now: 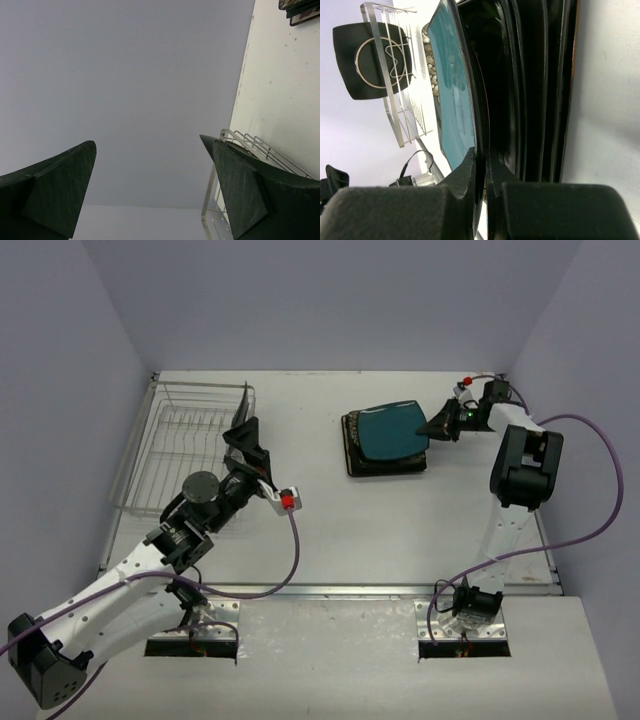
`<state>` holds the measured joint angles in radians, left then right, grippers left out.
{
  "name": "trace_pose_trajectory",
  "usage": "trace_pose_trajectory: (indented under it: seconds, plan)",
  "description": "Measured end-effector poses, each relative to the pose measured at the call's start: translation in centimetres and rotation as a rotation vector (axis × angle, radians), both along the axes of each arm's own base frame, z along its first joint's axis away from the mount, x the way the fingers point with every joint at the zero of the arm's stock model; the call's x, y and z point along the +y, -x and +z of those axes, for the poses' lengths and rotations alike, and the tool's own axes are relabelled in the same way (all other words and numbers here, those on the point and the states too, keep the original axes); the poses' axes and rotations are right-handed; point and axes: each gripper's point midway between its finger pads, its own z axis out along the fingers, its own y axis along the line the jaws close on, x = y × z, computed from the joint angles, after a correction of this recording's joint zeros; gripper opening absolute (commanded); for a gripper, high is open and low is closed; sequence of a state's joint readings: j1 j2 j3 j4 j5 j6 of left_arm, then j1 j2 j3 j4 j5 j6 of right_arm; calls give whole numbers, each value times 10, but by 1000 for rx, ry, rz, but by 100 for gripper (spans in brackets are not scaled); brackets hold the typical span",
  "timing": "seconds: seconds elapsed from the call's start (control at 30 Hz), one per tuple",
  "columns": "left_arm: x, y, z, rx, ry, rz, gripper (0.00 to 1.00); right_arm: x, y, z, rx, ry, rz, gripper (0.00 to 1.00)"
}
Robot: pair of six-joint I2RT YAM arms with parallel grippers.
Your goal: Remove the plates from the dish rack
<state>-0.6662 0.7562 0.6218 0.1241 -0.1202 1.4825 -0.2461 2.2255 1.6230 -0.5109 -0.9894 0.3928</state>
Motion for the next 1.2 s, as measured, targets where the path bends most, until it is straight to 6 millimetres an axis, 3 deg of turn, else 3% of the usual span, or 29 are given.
trace_pose_trajectory:
  seconds: [0.13,0.23,0.4,0.47,0.67,0.9,1.0,1.2]
  plan:
    - [4,-11,6,65,66,68,100,4,2,-4,5,-16,5,7]
    - [5,-21,22,113,149,118,100,6,3,-8,15,-33,13,17]
    - [11,-24,36,145,267,173,100,11,10,-12,39,-53,39,61]
    - [14,-25,34,163,293,191,100,15,12,-5,43,-75,55,73]
    - [16,-34,29,294,383,293,100,21,12,3,19,34,81,80]
    - [10,-41,61,410,612,363,100,21,14,6,-32,411,95,92]
    - [16,-40,60,436,662,398,100,14,7,8,-58,621,92,99]
    - [41,-56,51,510,737,524,100,0,0,5,-76,876,88,99]
